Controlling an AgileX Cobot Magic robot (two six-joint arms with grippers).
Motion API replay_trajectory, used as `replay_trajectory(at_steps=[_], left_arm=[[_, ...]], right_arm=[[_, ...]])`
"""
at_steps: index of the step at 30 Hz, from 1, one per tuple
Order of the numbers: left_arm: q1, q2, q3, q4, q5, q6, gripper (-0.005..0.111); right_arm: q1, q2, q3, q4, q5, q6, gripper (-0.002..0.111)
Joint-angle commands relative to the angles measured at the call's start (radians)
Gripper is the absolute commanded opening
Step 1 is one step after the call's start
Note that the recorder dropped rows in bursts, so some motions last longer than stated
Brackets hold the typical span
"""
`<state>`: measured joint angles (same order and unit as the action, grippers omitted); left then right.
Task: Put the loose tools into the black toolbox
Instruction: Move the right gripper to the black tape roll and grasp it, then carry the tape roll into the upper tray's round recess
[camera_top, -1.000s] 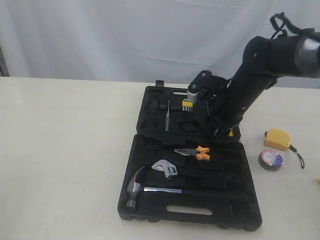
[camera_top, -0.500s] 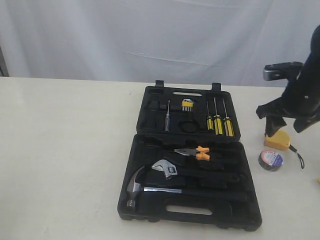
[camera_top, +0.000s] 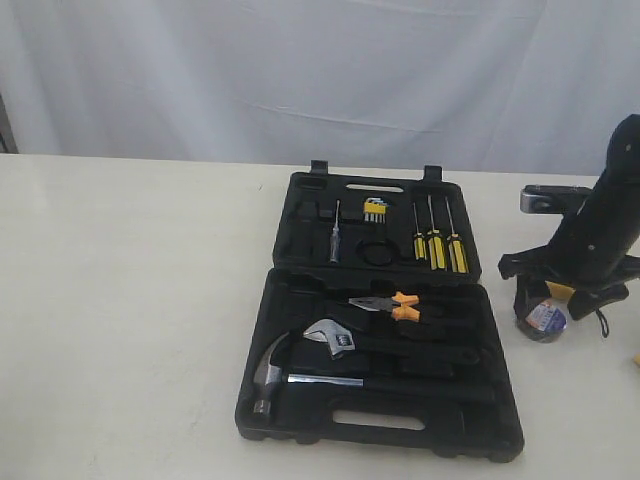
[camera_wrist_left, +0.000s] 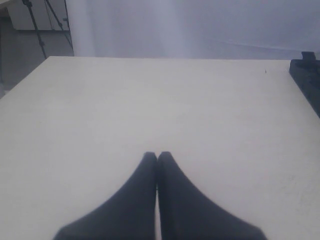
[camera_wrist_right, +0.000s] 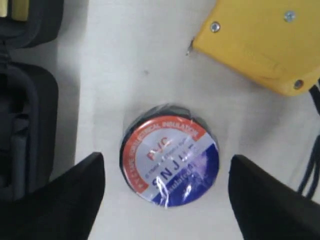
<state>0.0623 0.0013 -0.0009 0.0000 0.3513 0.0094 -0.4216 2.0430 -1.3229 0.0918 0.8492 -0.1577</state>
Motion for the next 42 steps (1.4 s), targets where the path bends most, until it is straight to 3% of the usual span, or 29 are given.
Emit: replay_trajectory(at_steps=[1, 7, 9, 11, 16, 25, 33, 42], left_arm=[[-0.004, -0.001, 0.001, 0.0, -0.009, -0.002, 0.0], [-0.004, -0.001, 0.001, 0.0, -0.009, -0.002, 0.0], [-0.004, -0.001, 0.001, 0.0, -0.009, -0.002, 0.0], [-0.004, -0.001, 0.001, 0.0, -0.009, -0.002, 0.0], [-0.004, -0.001, 0.001, 0.0, -0.009, -0.002, 0.0], [-0.004, -0.001, 0.001, 0.0, -0.009, -0.002, 0.0], [-0.004, -0.001, 0.001, 0.0, -0.009, -0.002, 0.0], [-0.004, -0.001, 0.001, 0.0, -0.009, -0.002, 0.0]], right_arm=[[-0.004, 0.036, 0.004, 0.005, -0.043, -0.008, 0.067], [-0.004, 0.047, 0.004, -0.001, -0.06, -0.008, 0.066], [-0.004, 0.047, 0.004, -0.007, -0.058, -0.008, 0.061], [-0.004, 0.047, 0.004, -0.007, -0.056, -0.008, 0.049], [-0.004, 0.035, 0.004, -0.007, -0.048, -0.017, 0.0], [0.03, -0.091, -0.085, 0.064, 0.042, -0.069, 0.0], [0.19, -0.131, -0.204, 0.064, 0.016, -0.074, 0.0], [0.348, 0.029, -0.327, 0.056, -0.114, -0.06, 0.0]])
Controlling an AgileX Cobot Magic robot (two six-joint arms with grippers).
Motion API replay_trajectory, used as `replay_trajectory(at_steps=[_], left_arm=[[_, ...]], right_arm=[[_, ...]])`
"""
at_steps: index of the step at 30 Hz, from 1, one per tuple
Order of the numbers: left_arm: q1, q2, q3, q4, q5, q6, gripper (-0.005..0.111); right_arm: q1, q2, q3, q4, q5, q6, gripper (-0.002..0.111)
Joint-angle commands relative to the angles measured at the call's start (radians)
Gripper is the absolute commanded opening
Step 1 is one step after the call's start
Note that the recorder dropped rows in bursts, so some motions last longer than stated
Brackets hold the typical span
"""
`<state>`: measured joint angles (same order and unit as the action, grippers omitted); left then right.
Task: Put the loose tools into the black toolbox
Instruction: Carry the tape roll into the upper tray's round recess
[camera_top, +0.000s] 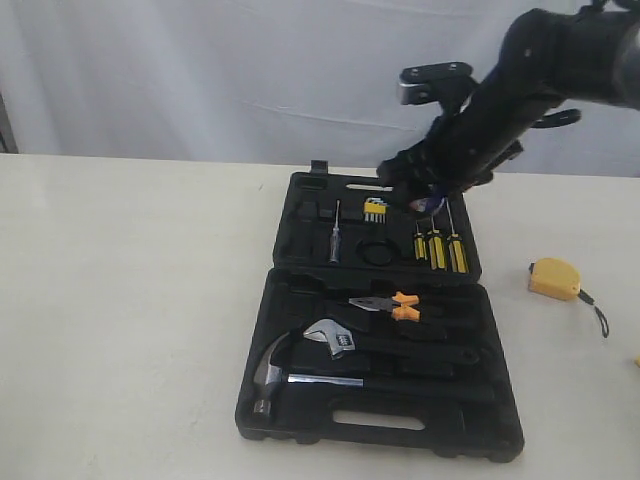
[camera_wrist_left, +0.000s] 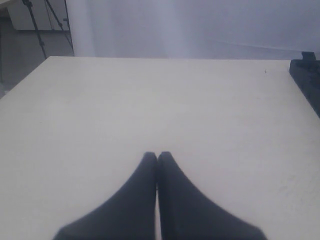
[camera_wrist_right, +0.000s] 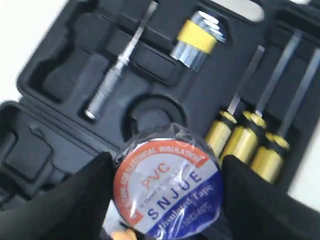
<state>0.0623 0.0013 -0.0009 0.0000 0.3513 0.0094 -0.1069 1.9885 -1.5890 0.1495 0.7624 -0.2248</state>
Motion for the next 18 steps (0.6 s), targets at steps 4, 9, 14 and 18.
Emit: replay_trajectory(at_steps=[4, 9, 14, 18], left_arm=[[-0.004, -0.001, 0.001, 0.0, -0.009, -0.002, 0.0], [-0.004, -0.001, 0.001, 0.0, -0.009, -0.002, 0.0], [-0.004, -0.001, 0.001, 0.0, -0.009, -0.002, 0.0], [-0.004, -0.001, 0.001, 0.0, -0.009, -0.002, 0.0]], right_arm=[[0.044, 0.192, -0.14, 0.001, -0.017, 0.046, 0.0], [0.044, 0.267, -0.167, -0.002, -0.025, 0.045, 0.0], [0.044, 0.302, -0.167, -0.021, -0.025, 0.045, 0.0], [0.044, 0.316, -0.167, -0.021, -0.025, 0.045, 0.0]])
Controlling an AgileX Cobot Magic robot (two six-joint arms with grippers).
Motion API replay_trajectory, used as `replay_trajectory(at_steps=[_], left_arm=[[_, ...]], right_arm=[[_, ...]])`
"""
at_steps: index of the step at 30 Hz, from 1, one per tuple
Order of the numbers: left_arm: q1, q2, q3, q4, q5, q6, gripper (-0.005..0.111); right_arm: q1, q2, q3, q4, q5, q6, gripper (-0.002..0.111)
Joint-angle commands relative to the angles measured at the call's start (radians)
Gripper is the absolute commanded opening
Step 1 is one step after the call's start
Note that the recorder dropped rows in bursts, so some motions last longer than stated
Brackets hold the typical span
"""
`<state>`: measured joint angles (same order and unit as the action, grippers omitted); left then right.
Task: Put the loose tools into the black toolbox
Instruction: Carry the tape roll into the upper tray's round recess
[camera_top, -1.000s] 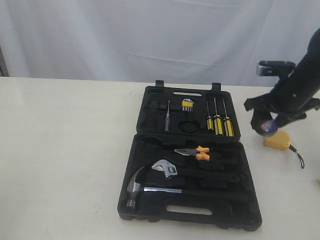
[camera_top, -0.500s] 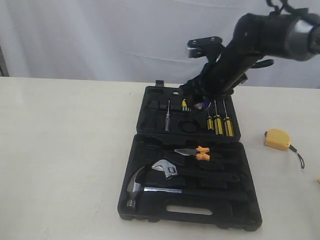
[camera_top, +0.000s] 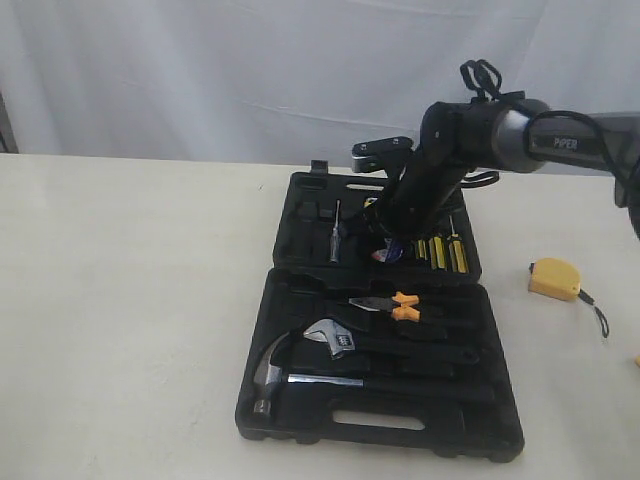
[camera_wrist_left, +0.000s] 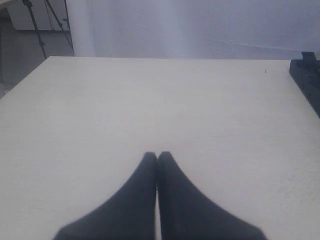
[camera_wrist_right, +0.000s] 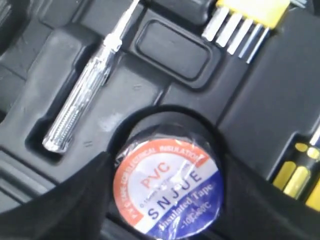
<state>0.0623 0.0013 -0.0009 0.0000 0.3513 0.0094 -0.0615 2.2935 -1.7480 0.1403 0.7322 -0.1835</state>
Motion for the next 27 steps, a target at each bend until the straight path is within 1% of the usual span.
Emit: replay_trajectory(at_steps=[1, 4, 6, 7, 8, 10, 11, 13, 18, 19, 20, 21, 22, 24, 25, 27], left_arm=[[-0.004, -0.001, 0.001, 0.0, -0.009, -0.002, 0.0], [-0.004, -0.001, 0.001, 0.0, -0.009, -0.002, 0.0], [-0.004, -0.001, 0.001, 0.0, -0.009, -0.002, 0.0], [-0.004, -0.001, 0.001, 0.0, -0.009, -0.002, 0.0], [-0.004, -0.001, 0.001, 0.0, -0.009, -0.002, 0.0], [-0.004, -0.001, 0.001, 0.0, -0.009, -0.002, 0.0], [-0.004, -0.001, 0.001, 0.0, -0.009, -0.002, 0.0], [-0.004, -0.001, 0.001, 0.0, -0.009, -0.002, 0.0], [-0.004, -0.001, 0.001, 0.0, -0.009, -0.002, 0.0], [-0.004, -0.001, 0.001, 0.0, -0.009, -0.002, 0.0], [-0.004, -0.001, 0.001, 0.0, -0.009, -0.002, 0.0], [-0.004, -0.001, 0.001, 0.0, -0.009, -0.002, 0.0], [-0.004, -0.001, 0.001, 0.0, -0.009, -0.002, 0.0], [-0.004, -0.001, 0.001, 0.0, -0.009, -0.002, 0.0], [-0.004, -0.001, 0.001, 0.0, -0.009, -0.002, 0.0], [-0.004, -0.001, 0.001, 0.0, -0.009, -0.002, 0.0]], right_arm=[[-0.001, 0.014, -0.008, -0.011, 0.005, 0.004, 0.0], [-0.001, 0.016, -0.008, -0.011, -0.004, 0.004, 0.001], [-0.001, 0.016, -0.008, -0.011, -0.009, 0.004, 0.006], [-0.001, 0.016, -0.008, -0.011, -0.009, 0.004, 0.012], [-0.001, 0.016, -0.008, -0.011, -0.009, 0.0, 0.021], [-0.001, 0.016, -0.008, -0.011, -0.006, 0.005, 0.041], [-0.001, 0.016, -0.008, -0.011, -0.002, 0.005, 0.062], [-0.001, 0.016, -0.008, -0.011, -0.002, 0.017, 0.079], [-0.001, -0.003, -0.042, -0.011, 0.036, 0.026, 0.073], [-0.001, -0.008, -0.071, -0.011, 0.066, 0.038, 0.068], [-0.001, -0.013, -0.088, -0.011, 0.088, 0.041, 0.062], [-0.001, -0.013, -0.111, -0.011, 0.113, 0.045, 0.051], [-0.001, -0.013, -0.128, -0.011, 0.129, 0.047, 0.04], [-0.001, -0.013, -0.136, -0.011, 0.142, 0.047, 0.012], [-0.001, -0.011, -0.136, -0.011, 0.155, 0.049, 0.0], [-0.001, 0.001, -0.136, -0.013, 0.167, 0.049, -0.001]])
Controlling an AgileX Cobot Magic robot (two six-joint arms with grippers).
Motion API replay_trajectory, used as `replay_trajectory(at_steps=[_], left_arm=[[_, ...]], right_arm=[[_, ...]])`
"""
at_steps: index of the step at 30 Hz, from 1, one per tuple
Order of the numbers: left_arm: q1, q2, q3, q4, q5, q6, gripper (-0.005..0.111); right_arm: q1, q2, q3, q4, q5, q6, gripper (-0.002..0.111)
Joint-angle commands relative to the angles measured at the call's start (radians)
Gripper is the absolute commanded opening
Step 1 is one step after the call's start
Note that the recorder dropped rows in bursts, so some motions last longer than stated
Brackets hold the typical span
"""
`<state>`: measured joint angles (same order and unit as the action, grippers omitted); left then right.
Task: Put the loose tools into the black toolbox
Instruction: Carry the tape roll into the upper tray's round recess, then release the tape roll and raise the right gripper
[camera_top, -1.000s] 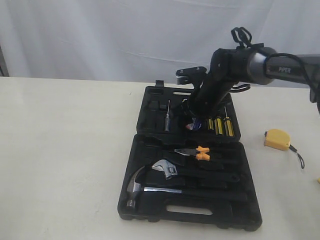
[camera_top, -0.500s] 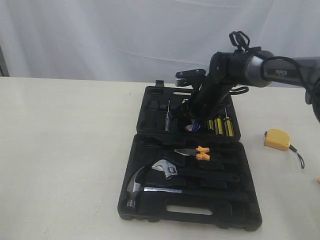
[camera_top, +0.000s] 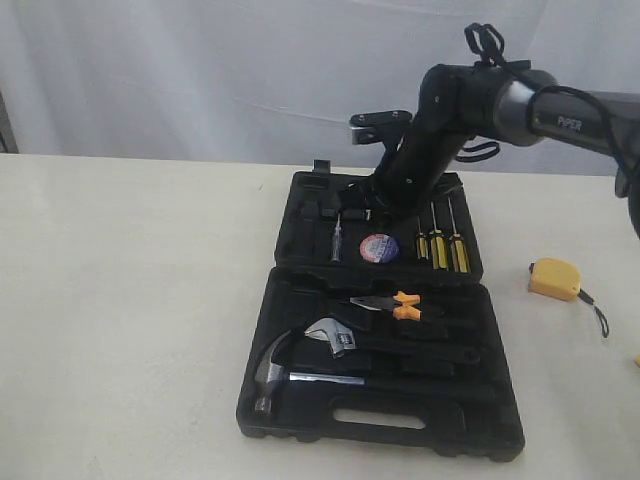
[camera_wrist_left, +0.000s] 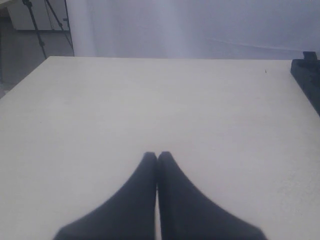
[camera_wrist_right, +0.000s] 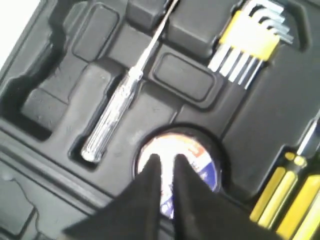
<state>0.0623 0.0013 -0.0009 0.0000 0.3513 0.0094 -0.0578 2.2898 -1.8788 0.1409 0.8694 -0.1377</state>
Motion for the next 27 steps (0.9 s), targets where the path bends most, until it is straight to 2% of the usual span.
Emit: replay_trajectory(at_steps=[1, 11, 20, 27], left_arm=[[-0.004, -0.001, 0.001, 0.0, -0.009, -0.002, 0.0], [-0.004, -0.001, 0.001, 0.0, -0.009, -0.002, 0.0], [-0.004, -0.001, 0.001, 0.0, -0.009, -0.002, 0.0], [-0.004, -0.001, 0.001, 0.0, -0.009, -0.002, 0.0]], right_arm=[[-0.005, 0.009, -0.005, -0.016, 0.03, 0.006, -0.001], [-0.007, 0.093, -0.005, -0.053, 0.023, 0.016, -0.001], [-0.007, -0.006, -0.015, -0.063, -0.032, 0.022, -0.001], [-0.007, 0.094, -0.015, -0.09, -0.095, 0.036, -0.001]])
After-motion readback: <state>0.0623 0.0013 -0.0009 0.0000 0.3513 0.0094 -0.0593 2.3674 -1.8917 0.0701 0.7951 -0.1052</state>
